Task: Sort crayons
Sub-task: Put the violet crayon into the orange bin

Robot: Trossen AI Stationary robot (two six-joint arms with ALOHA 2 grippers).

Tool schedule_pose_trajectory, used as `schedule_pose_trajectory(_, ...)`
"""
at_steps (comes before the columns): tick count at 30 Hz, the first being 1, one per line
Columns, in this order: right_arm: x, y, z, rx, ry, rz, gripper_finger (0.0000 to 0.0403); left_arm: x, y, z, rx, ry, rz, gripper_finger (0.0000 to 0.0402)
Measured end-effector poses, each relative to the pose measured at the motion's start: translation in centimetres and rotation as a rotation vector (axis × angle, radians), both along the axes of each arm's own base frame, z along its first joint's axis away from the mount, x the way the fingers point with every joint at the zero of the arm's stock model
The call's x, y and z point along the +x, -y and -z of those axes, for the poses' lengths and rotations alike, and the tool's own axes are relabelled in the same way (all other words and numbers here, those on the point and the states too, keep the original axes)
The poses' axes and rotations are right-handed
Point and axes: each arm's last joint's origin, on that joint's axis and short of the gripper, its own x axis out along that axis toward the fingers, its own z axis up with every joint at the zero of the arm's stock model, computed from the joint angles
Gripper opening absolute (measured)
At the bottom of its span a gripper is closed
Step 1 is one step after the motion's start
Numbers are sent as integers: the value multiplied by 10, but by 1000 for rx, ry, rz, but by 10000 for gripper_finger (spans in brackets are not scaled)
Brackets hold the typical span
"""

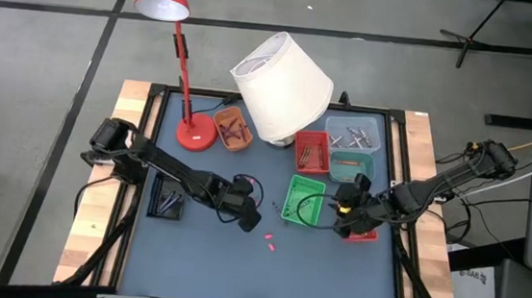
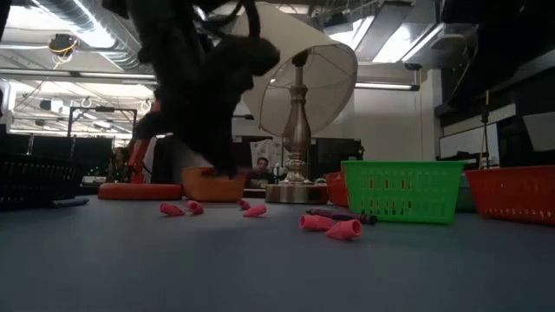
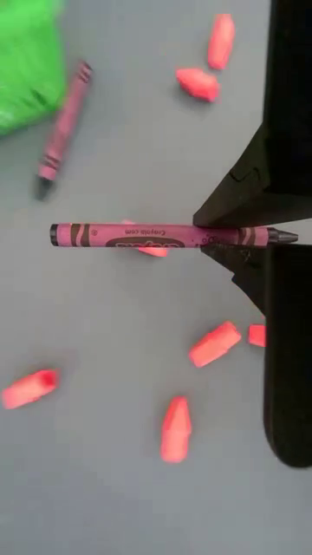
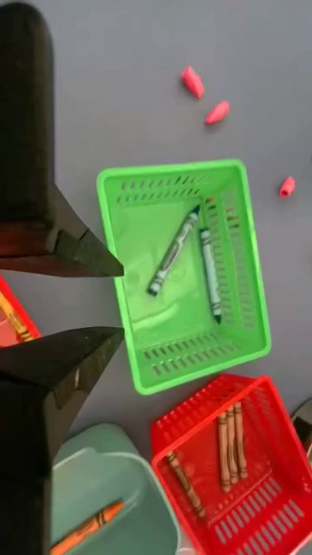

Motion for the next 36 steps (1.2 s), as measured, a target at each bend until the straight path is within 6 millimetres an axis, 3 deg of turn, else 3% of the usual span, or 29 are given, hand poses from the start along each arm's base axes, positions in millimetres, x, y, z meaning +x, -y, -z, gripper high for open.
schedule_pose_trajectory(6,-3,2,13,-20,-20,3,99,-11,-22,-26,82,14,-70,1)
schedule_pose_trajectory(15,-4,2,31,5,-3,5,99,-32,-72,-52,277,-61,-177,1)
schedule_pose_trajectory(28,5,-4,28,84,95,-47,99,-40,-148,-54,401,-175,-254,1)
schedule_pose_trajectory(36,9,-7,18,33,182,-182,99,-46,-167,-54,399,-193,-310,24)
